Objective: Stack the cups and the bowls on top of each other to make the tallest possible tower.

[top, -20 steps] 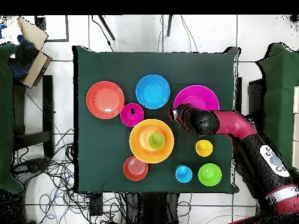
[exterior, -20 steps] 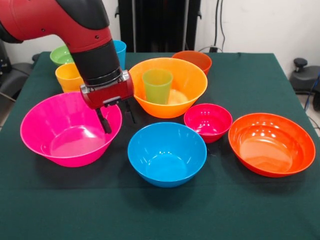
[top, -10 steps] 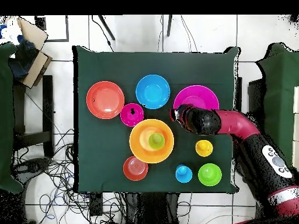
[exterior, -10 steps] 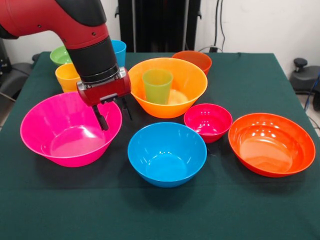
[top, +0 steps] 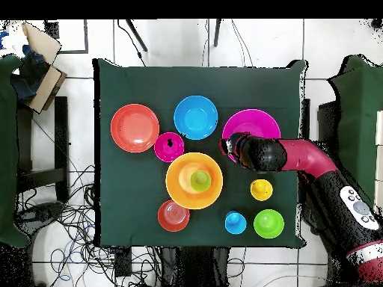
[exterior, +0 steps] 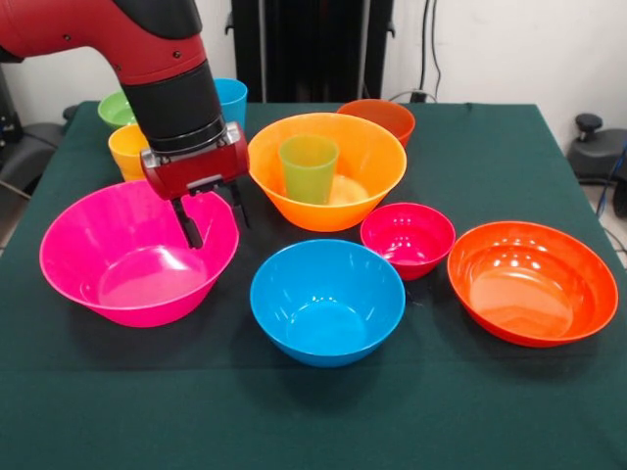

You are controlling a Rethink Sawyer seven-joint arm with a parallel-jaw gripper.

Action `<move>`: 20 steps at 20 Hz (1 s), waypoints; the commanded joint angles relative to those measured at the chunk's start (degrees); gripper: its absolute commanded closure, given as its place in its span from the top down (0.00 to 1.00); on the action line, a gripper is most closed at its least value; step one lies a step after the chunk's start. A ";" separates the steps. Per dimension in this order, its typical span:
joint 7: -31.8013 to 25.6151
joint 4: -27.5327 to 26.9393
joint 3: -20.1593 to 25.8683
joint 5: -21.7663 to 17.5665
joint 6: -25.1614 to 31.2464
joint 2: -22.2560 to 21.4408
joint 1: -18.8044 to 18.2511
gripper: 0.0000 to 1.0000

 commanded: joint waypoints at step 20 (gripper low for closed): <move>-7.48 -5.57 -1.95 -5.62 -0.32 4.60 4.71 1.00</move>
